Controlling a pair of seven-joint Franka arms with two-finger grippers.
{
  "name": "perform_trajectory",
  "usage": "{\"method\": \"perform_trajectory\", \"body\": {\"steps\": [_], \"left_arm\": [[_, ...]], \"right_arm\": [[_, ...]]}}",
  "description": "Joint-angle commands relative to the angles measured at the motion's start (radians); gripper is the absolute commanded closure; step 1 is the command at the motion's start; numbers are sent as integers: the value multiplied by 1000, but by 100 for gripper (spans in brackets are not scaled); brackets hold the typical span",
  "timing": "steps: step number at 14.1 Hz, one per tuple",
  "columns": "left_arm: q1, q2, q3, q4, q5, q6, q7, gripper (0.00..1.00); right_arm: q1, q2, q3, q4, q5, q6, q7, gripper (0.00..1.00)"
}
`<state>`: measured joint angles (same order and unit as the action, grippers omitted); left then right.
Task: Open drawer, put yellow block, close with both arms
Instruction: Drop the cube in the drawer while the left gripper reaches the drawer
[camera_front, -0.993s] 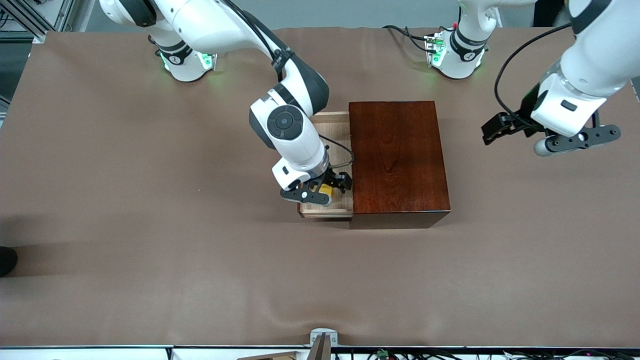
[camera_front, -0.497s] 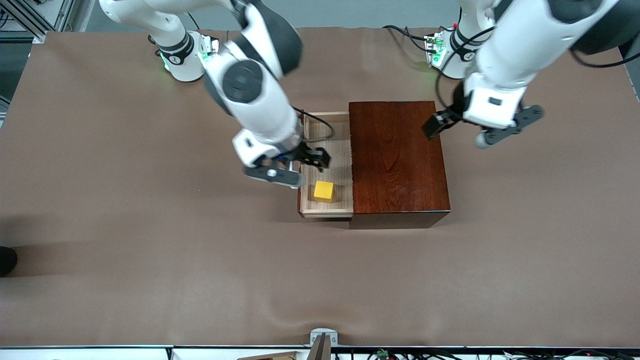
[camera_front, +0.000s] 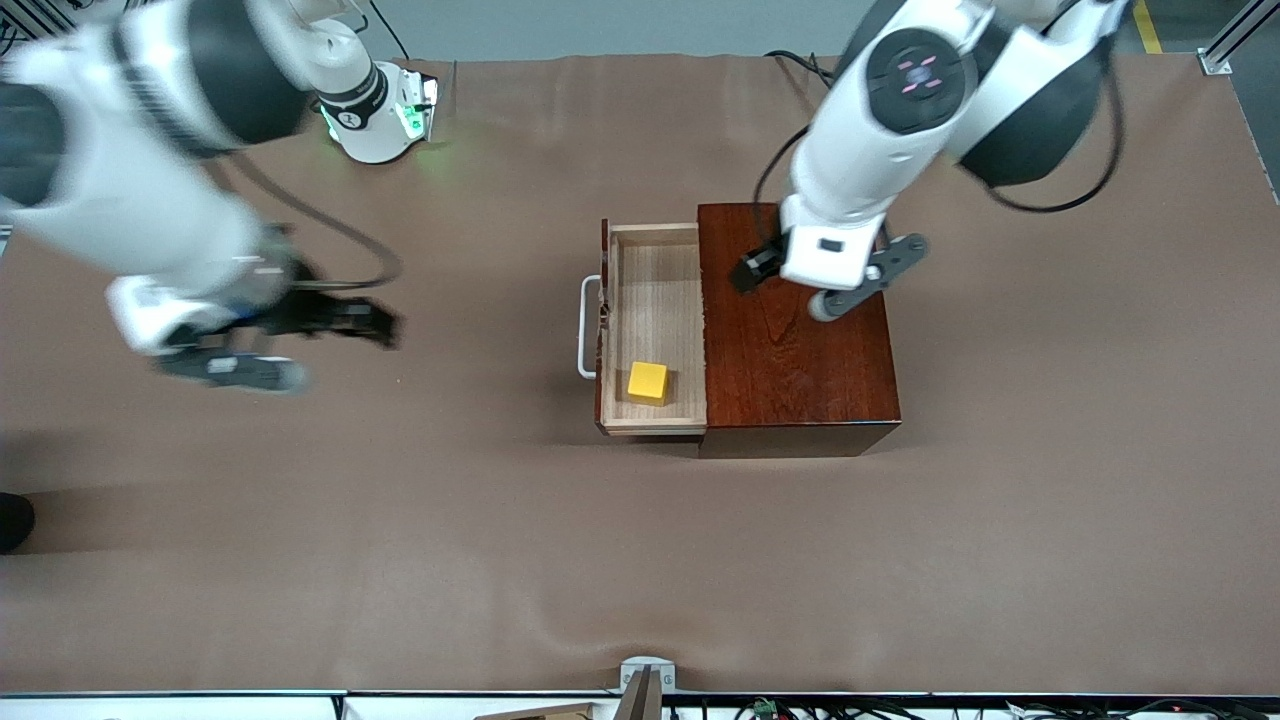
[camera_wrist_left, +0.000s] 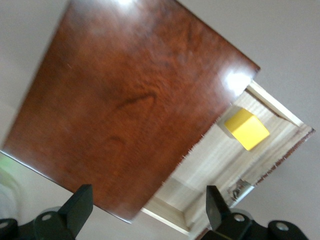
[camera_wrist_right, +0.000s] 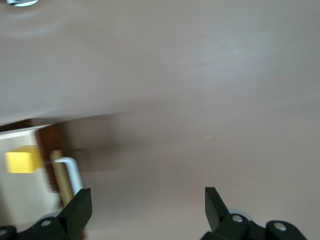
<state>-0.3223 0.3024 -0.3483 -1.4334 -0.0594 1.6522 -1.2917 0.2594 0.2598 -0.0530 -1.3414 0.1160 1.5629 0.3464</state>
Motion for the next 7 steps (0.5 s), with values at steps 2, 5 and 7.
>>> {"method": "perform_trajectory", "body": {"steps": [2, 5, 7], "left_arm": [[-104, 115, 9, 120, 4, 46, -229, 0], [-191, 168, 11, 120, 29, 174, -456, 0], [-250, 201, 12, 122, 62, 251, -610, 0]], "right_arm": [[-181, -122, 25, -133, -29, 14, -232, 0], [-253, -165, 25, -163, -51, 9, -280, 0], [-259, -192, 25, -160, -97, -18, -279, 0]]}}
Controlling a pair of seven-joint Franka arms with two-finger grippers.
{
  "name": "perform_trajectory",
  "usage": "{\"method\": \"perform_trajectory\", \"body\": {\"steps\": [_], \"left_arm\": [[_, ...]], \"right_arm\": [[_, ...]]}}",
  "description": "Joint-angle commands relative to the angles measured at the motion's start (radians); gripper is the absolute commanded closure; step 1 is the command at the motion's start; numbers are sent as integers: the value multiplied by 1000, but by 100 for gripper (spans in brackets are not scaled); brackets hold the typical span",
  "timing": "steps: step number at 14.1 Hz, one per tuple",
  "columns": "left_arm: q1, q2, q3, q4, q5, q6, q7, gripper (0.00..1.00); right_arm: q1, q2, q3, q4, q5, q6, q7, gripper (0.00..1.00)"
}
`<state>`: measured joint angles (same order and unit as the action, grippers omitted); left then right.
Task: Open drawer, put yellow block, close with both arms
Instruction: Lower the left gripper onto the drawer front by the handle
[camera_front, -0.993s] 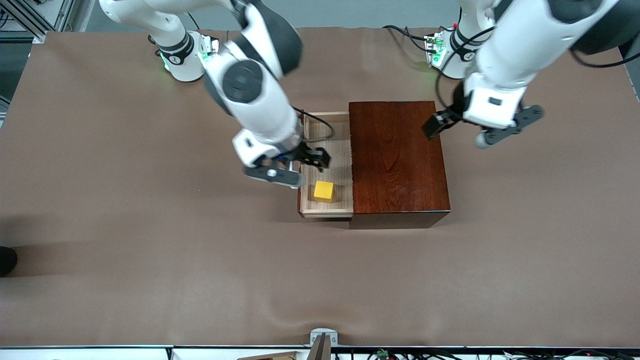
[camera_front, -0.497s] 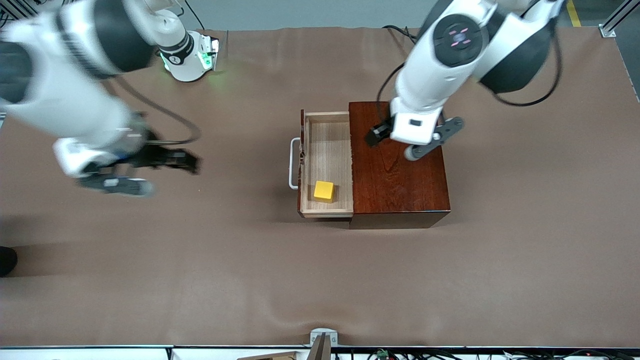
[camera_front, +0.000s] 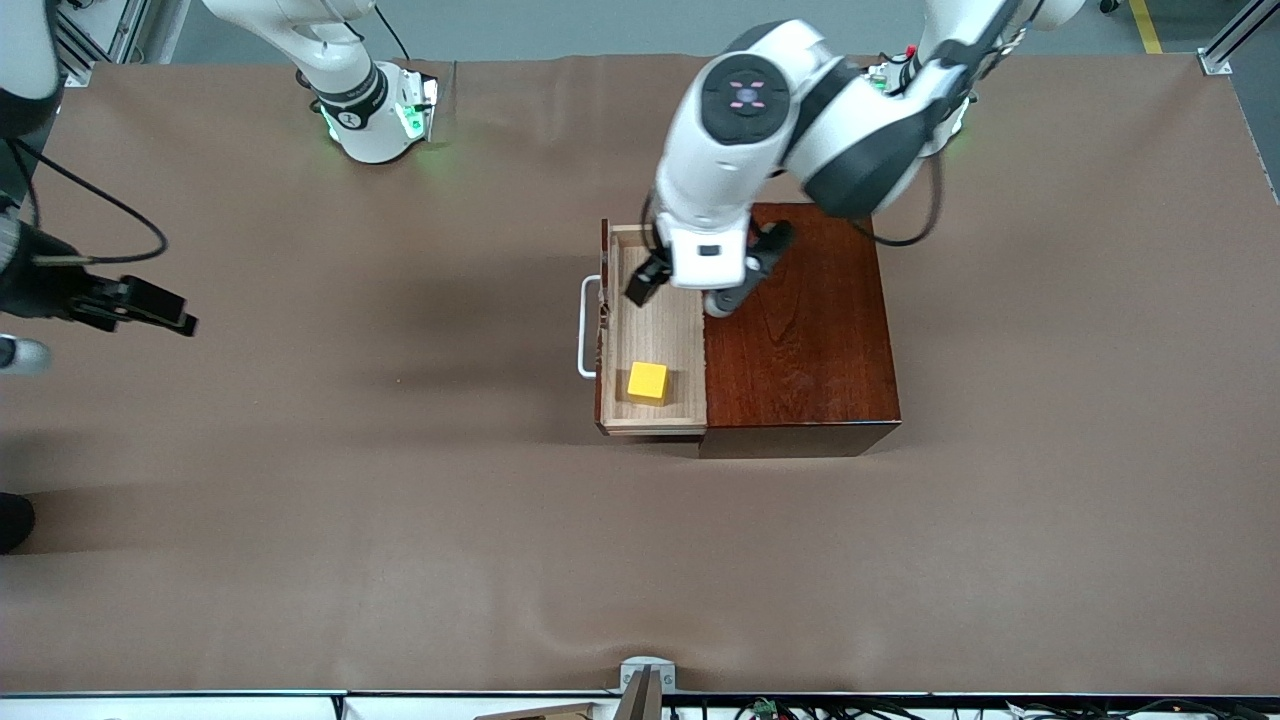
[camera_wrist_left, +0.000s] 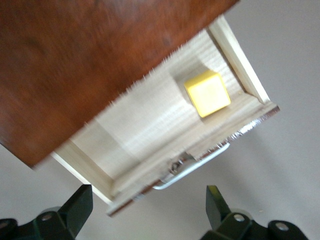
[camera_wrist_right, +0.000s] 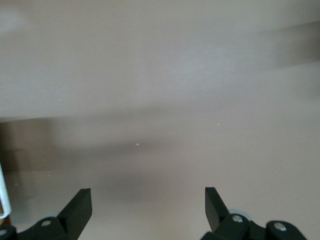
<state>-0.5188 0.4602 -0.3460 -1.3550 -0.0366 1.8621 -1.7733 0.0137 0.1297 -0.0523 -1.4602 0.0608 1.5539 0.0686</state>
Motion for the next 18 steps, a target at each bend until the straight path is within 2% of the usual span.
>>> {"method": "perform_trajectory", "body": {"steps": [1, 3, 6, 11, 13, 18], "left_arm": [[-79, 61, 12, 43, 58, 69, -199, 0], [-127, 95, 18, 43, 92, 92, -349, 0], [-179, 136, 42, 45, 122, 133, -562, 0], [-318, 201, 205, 69, 124, 206, -794, 0], [-351, 219, 243, 80, 123, 209, -810, 0], [-349, 250, 243, 77, 123, 256, -804, 0]], "right_arm": [[-14, -77, 25, -42, -64, -18, -1, 0], [-15, -99, 25, -42, -96, -26, -1, 0], [-17, -108, 25, -45, -99, -26, -1, 0], [-21, -110, 29, -48, -95, -25, 0, 0], [-18, -111, 29, -48, -95, -28, 0, 0], [-18, -110, 29, -48, -95, -41, 2, 0]]}}
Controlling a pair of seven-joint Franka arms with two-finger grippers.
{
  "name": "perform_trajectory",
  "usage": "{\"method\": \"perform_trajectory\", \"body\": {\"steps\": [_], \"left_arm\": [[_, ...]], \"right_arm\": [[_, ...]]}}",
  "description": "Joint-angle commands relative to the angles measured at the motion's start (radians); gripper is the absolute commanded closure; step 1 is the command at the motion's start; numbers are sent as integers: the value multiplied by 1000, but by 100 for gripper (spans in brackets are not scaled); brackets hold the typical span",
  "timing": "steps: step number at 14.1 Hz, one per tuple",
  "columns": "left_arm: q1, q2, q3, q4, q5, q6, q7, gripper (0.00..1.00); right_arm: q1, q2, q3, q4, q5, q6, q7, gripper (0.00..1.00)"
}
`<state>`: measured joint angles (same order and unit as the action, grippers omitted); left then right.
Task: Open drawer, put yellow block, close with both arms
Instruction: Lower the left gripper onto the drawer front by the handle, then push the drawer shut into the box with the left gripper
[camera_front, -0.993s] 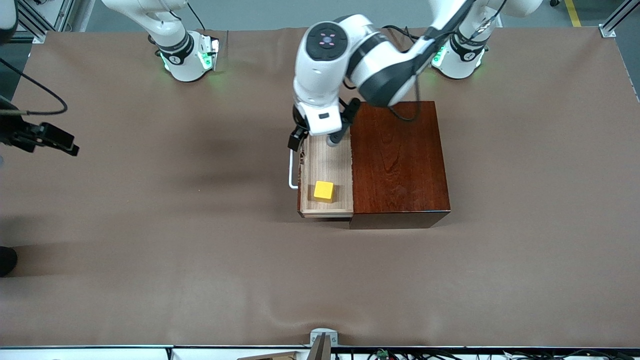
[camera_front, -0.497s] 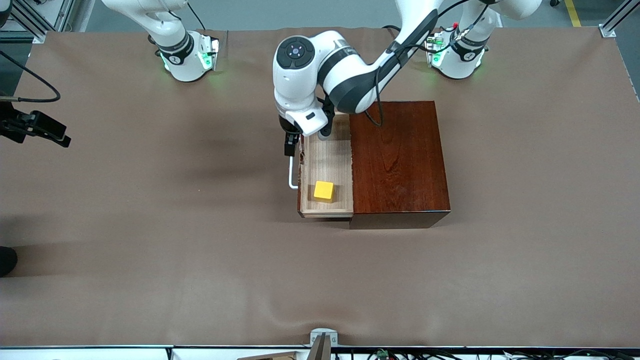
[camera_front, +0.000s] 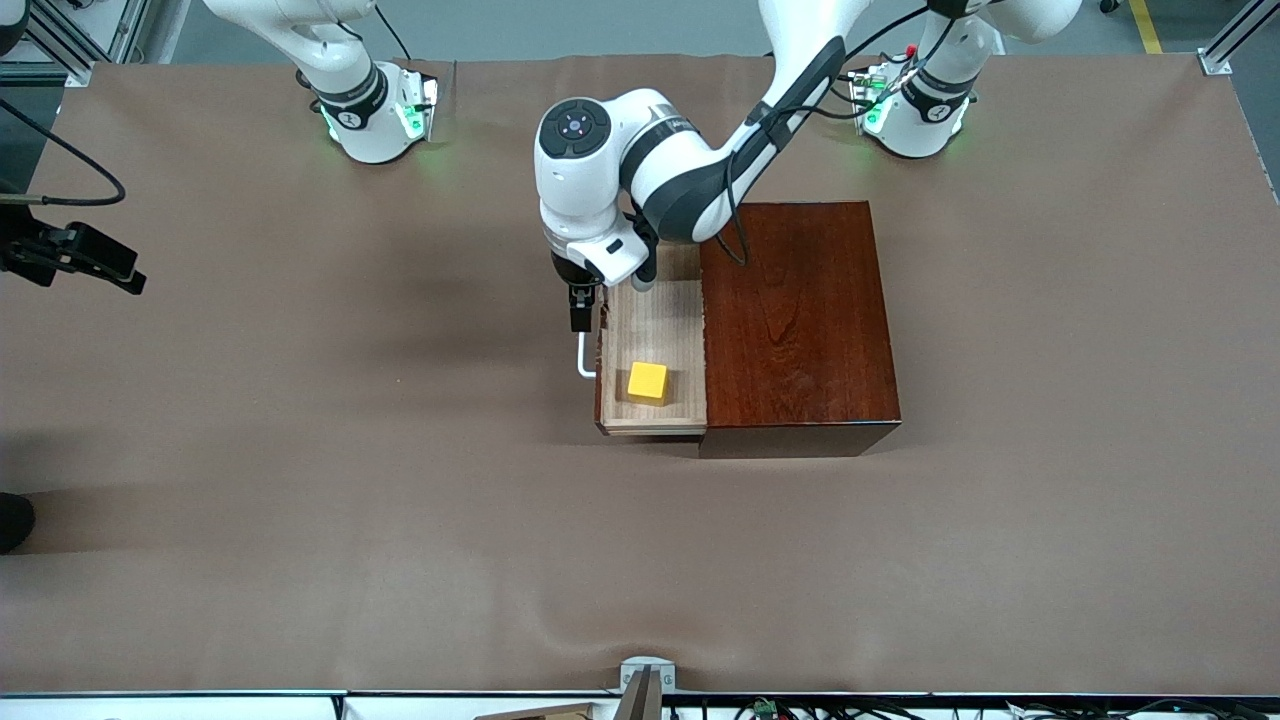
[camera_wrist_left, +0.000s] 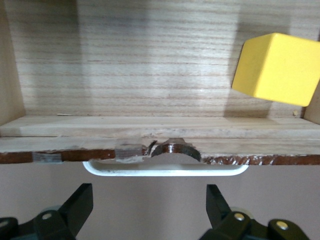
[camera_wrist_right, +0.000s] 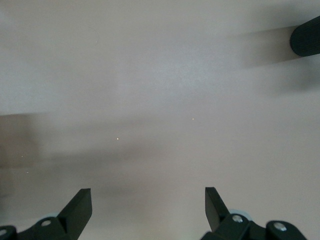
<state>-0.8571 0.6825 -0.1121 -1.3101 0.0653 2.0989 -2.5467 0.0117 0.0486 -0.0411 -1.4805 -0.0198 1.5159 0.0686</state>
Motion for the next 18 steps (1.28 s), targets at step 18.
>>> {"method": "perform_trajectory", "body": {"steps": [18], "left_arm": [[90, 14, 12, 17, 27, -163, 92, 0]], "right_arm": [[-59, -21, 17, -12, 52, -13, 16, 0]]}}
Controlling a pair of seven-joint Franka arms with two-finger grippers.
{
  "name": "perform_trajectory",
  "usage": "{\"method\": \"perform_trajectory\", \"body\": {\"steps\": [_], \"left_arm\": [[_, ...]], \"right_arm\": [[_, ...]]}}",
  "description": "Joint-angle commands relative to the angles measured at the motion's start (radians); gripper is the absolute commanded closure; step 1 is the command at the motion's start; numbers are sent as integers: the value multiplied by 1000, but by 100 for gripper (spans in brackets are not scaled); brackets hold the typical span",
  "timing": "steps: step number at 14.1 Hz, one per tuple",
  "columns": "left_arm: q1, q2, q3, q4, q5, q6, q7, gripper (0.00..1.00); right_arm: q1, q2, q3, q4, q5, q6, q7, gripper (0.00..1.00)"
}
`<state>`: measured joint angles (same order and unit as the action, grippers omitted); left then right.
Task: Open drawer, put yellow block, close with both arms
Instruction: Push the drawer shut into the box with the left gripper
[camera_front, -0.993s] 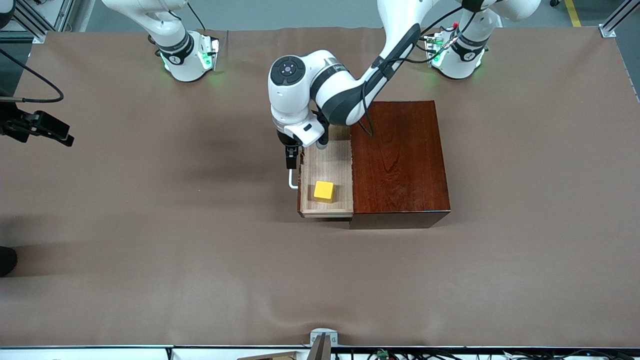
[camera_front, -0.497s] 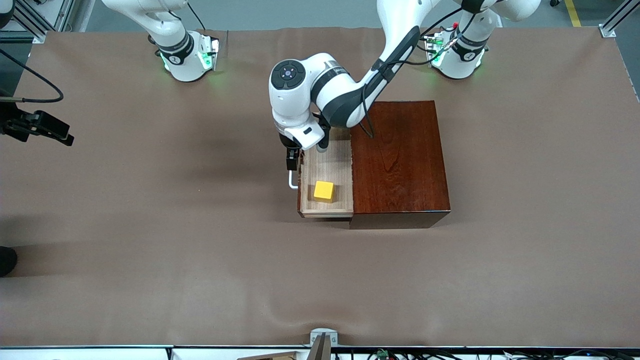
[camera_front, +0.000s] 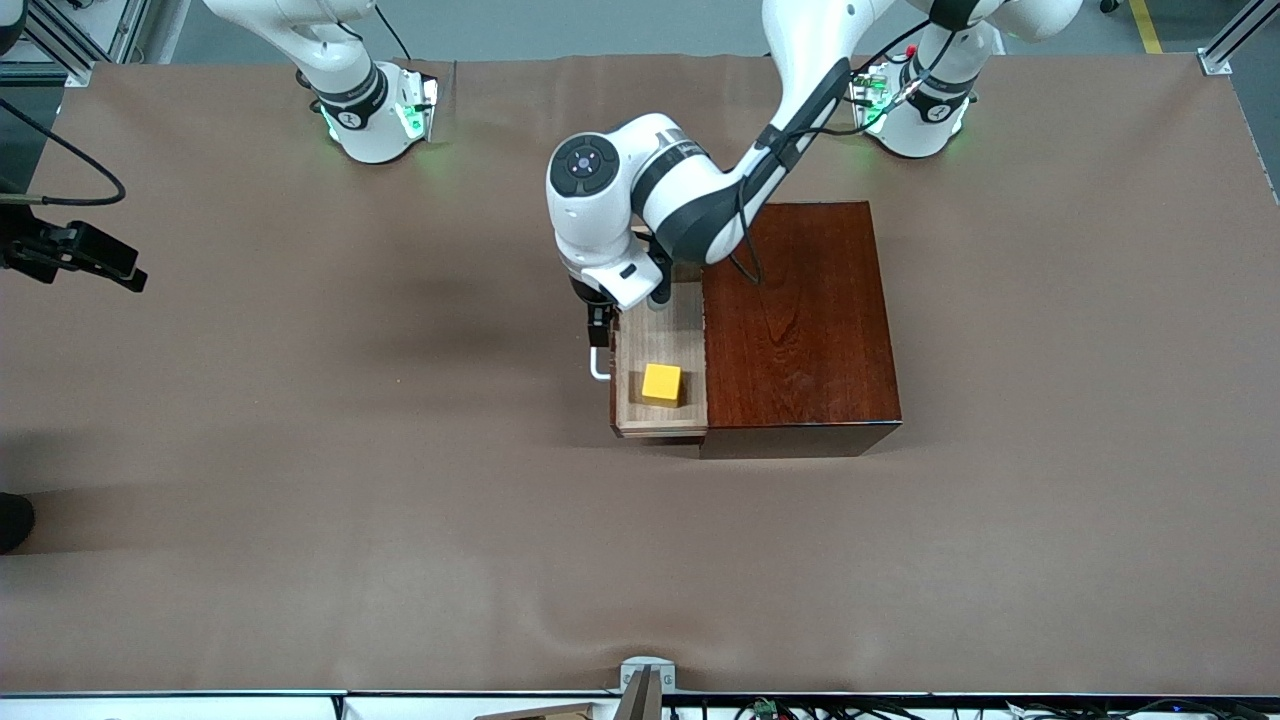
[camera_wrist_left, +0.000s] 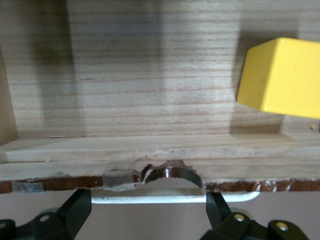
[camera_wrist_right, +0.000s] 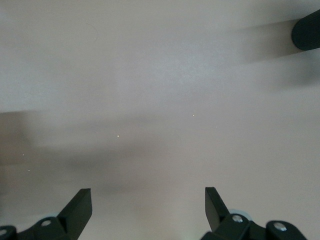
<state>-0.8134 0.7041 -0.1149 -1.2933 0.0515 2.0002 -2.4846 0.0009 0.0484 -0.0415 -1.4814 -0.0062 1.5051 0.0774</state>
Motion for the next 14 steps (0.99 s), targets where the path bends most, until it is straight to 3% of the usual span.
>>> {"method": "perform_trajectory", "body": {"steps": [1, 5, 7, 14], "left_arm": [[51, -9, 18, 2, 41, -81, 29, 0], [50, -14, 47, 0, 54, -162, 26, 0], [43, -14, 47, 0, 128, -202, 23, 0], [53, -29, 89, 2, 142, -255, 21, 0]], "right_arm": [[-55, -21, 17, -13, 57, -2, 1, 0], [-45, -19, 18, -13, 60, -2, 4, 0], [-45, -19, 18, -13, 60, 0, 5, 0], [-53, -19, 17, -8, 60, -2, 2, 0]]}}
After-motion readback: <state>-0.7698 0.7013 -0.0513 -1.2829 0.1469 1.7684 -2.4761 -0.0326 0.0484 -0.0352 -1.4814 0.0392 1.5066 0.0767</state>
